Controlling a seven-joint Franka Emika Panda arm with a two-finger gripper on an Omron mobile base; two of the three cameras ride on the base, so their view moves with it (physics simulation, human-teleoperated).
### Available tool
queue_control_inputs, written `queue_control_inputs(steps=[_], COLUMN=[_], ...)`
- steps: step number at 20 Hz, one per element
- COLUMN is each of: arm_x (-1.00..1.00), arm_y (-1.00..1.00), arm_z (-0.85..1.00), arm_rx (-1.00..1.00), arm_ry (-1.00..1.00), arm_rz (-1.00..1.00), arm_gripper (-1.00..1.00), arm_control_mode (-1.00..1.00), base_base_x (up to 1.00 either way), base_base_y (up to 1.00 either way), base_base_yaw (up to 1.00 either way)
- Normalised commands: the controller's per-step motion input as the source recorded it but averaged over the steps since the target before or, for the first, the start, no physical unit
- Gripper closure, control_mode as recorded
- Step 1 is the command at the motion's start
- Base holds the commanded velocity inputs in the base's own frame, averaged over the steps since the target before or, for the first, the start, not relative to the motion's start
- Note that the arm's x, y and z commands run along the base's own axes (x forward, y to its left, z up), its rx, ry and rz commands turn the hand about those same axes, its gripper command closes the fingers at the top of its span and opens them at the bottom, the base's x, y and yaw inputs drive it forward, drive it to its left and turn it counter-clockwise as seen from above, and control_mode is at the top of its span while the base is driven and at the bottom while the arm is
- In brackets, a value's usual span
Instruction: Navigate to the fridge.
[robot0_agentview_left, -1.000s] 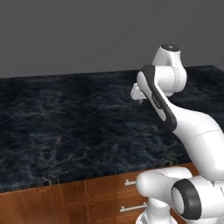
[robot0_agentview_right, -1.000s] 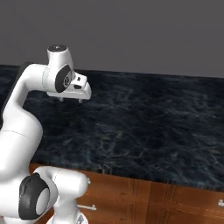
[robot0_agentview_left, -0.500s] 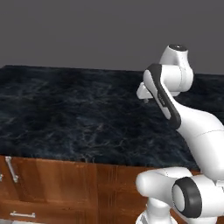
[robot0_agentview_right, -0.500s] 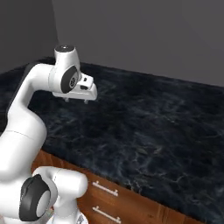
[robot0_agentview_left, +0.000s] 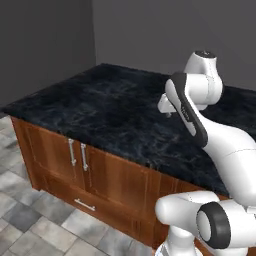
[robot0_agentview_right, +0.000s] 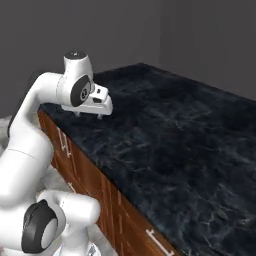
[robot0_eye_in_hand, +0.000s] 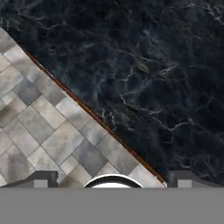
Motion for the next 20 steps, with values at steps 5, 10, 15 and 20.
queue_control_inputs(steps=[5, 10, 15, 20], arm_x=[0.0, 0.0, 0.0, 0.0], arm_y=[0.0, 0.0, 0.0, 0.0], arm_z=[0.0, 0.0, 0.0, 0.0], arm_rx=[0.0, 0.0, 0.0, 0.0], arm_ry=[0.0, 0.0, 0.0, 0.0], arm_rz=[0.0, 0.0, 0.0, 0.0], arm_gripper=[-1.0, -1.0, -1.0, -1.0], arm_control_mode=[1.0, 1.0, 1.0, 1.0], base_base_x=[-0.01, -0.02, -0.13, -0.19], base_base_y=[0.5, 0.48, 0.42, 0.44], base_base_yaw=[0.75, 0.79, 0.73, 0.71])
